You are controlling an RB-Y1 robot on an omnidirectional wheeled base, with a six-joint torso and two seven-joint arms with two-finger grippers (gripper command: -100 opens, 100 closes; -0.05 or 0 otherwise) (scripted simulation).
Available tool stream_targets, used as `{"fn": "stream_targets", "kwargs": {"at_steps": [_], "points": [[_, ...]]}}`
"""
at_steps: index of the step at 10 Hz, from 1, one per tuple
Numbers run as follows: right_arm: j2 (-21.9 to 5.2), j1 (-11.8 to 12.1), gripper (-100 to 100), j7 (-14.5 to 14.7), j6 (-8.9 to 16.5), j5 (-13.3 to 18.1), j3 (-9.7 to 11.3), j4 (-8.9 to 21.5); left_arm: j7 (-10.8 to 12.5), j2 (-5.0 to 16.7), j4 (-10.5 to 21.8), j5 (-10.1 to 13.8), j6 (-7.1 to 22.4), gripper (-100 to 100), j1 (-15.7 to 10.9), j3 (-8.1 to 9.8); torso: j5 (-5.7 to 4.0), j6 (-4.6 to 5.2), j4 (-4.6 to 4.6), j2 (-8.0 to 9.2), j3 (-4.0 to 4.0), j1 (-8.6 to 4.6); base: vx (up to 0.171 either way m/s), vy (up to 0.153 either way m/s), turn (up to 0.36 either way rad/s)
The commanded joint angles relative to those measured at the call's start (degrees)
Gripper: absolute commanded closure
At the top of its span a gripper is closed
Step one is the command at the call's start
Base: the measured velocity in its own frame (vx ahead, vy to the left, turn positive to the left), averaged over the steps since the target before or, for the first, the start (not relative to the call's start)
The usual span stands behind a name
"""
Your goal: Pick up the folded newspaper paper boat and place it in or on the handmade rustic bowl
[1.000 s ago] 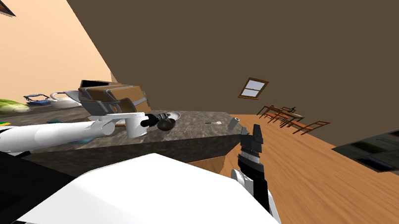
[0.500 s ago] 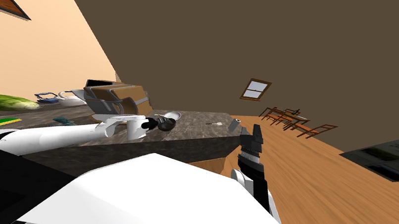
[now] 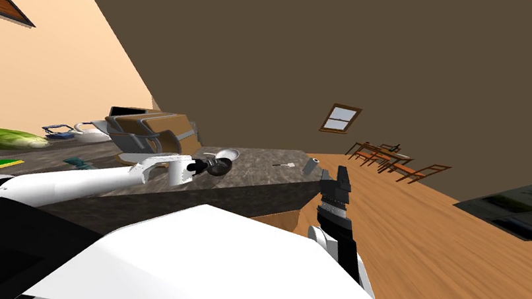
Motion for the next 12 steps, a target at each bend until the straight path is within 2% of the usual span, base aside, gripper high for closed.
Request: {"fn": "stream_targets", "kwargs": {"at_steps": [1,3,4,12], "points": [[0.0,0.0,0,0.0,0.0,0.0,0.0,0.0,0.4,0.5,0.2,0.0,-2.9,-100,0.7,0.42,0.0,0.0,0.0,0.0,0.0,0.0,-0.005,0.007,-0.02],[0.0,0.0,0,0.0,0.0,0.0,0.0,0.0,0.4,0.5,0.2,0.0,-5.9,-100,0.7,0.42,0.11,0.15,-0.07,-0.11,-0.09,-0.02,0.005,-0.006,0.018],[0.0,0.0,0,0.0,0.0,0.0,0.0,0.0,1.7,2.4,-1.8,1.3,-3.0,-100,0.2,0.95,0.16,0.22,-0.13,-0.26,-0.19,-0.07,-0.006,0.007,-0.021],[0.0,0.0,0,0.0,0.0,0.0,0.0,0.0,7.1,9.8,-10.2,6.6,3.7,-100,-1.5,3.0,0.17,0.24,-0.16,-0.35,-0.25,-0.02,-0.012,0.017,-0.041]]}}
